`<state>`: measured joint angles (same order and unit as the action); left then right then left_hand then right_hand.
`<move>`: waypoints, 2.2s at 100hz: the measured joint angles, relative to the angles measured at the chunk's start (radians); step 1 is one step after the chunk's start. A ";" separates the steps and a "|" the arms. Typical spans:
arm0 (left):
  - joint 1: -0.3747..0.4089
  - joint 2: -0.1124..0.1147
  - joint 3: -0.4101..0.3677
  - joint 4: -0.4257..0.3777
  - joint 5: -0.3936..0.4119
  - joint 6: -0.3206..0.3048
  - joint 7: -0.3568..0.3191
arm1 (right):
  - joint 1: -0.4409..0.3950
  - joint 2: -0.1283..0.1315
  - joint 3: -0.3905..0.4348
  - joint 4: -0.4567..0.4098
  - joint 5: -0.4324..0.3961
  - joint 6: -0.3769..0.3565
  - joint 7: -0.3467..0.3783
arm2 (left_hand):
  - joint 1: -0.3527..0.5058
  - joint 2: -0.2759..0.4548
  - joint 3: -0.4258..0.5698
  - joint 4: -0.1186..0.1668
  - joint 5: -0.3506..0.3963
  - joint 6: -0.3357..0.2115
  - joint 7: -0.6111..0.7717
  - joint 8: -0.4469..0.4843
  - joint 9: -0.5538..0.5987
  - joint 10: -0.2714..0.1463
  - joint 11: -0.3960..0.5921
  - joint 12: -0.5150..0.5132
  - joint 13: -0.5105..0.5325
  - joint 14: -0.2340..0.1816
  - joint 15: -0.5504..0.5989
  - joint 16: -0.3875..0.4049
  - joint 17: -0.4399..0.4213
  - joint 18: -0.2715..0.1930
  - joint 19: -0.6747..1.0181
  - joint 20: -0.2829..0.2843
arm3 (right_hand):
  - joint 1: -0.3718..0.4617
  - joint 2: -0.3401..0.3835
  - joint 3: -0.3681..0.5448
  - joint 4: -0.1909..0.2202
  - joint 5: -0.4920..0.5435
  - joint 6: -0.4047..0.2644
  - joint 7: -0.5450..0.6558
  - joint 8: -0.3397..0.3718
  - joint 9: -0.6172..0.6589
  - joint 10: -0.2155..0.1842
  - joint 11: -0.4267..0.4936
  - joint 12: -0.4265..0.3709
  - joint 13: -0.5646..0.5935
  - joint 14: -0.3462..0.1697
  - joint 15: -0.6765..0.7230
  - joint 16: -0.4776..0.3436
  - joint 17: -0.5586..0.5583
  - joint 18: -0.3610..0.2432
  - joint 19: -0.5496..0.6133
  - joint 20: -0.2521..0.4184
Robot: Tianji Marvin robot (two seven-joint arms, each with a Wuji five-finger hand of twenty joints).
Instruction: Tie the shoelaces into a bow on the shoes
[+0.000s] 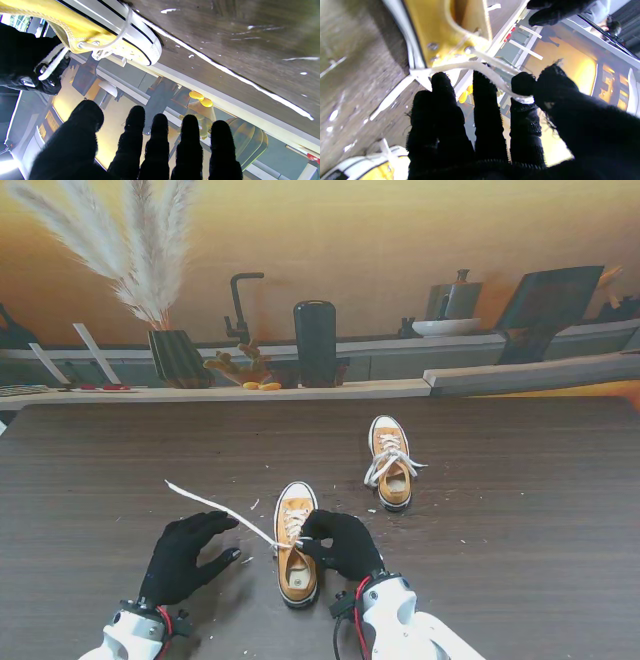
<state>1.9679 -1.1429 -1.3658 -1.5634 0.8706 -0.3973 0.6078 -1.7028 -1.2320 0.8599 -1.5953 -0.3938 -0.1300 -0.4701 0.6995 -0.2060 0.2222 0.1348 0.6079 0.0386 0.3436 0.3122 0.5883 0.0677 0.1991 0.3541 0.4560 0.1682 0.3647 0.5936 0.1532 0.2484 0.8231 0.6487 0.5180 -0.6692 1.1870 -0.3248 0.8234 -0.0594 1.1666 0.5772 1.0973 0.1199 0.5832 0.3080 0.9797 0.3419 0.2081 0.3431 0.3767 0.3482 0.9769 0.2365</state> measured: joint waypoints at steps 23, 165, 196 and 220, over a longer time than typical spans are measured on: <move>-0.002 0.000 0.002 0.002 0.001 -0.008 0.003 | 0.002 -0.006 0.001 -0.010 0.035 -0.022 0.022 | 0.000 0.000 0.000 0.000 0.000 0.000 0.001 0.000 0.000 0.000 0.000 0.000 0.000 0.000 0.000 0.000 0.000 0.000 0.000 0.000 | -0.001 0.000 0.000 0.000 0.000 0.001 0.010 0.000 0.074 -0.019 0.149 0.009 0.065 0.017 0.052 -0.008 0.013 0.019 0.006 0.009; 0.002 -0.005 -0.006 0.002 0.002 -0.037 0.024 | -0.008 0.085 0.049 -0.225 -0.204 0.101 0.297 | 0.000 0.000 0.000 0.000 0.001 0.000 0.015 0.000 0.000 -0.001 0.003 0.000 0.013 0.000 0.011 0.000 0.001 0.000 -0.010 0.000 | -0.036 0.039 -0.010 0.000 0.044 -0.006 -0.025 -0.074 0.273 -0.190 0.578 0.312 0.296 -0.413 1.426 1.109 0.768 -0.028 0.821 0.625; 0.006 -0.006 -0.010 0.000 0.006 -0.043 0.036 | -0.056 0.128 0.096 -0.349 -0.277 0.107 0.410 | 0.000 0.000 0.000 0.000 0.001 0.000 0.022 0.000 0.011 -0.008 0.015 0.001 0.026 0.000 0.022 0.000 0.003 0.000 -0.010 0.000 | -0.173 0.115 -0.076 0.012 0.011 -0.024 -0.169 -0.078 0.134 -0.162 0.387 0.263 0.296 -0.448 1.375 1.147 0.780 -0.146 0.824 0.518; 0.008 -0.006 -0.010 -0.001 0.010 -0.048 0.041 | -0.087 0.133 0.122 -0.403 -0.311 0.106 0.407 | 0.000 0.000 0.000 0.000 0.001 0.000 0.022 0.000 0.011 -0.010 0.015 0.001 0.026 -0.001 0.022 0.000 0.005 0.000 -0.010 0.000 | -0.185 0.142 -0.117 0.023 0.010 -0.024 -0.219 -0.078 0.086 -0.138 0.353 0.242 0.296 -0.448 1.354 1.159 0.780 -0.146 0.828 0.494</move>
<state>1.9764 -1.1487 -1.3758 -1.5644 0.8808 -0.4449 0.6490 -1.7897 -1.0990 0.9822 -1.9985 -0.7048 -0.0236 -0.0626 0.6995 -0.2060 0.2223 0.1348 0.6089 0.0385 0.3655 0.3122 0.5993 0.0577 0.2137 0.3552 0.4823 0.1675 0.3864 0.5936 0.1578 0.2489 0.8126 0.6487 0.3331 -0.5274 1.0701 -0.3021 0.8331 -0.0837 0.9476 0.4992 1.1834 -0.0179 0.9364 0.5499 1.2758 -0.1064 1.5620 1.5024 1.1570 0.2018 1.8045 0.7303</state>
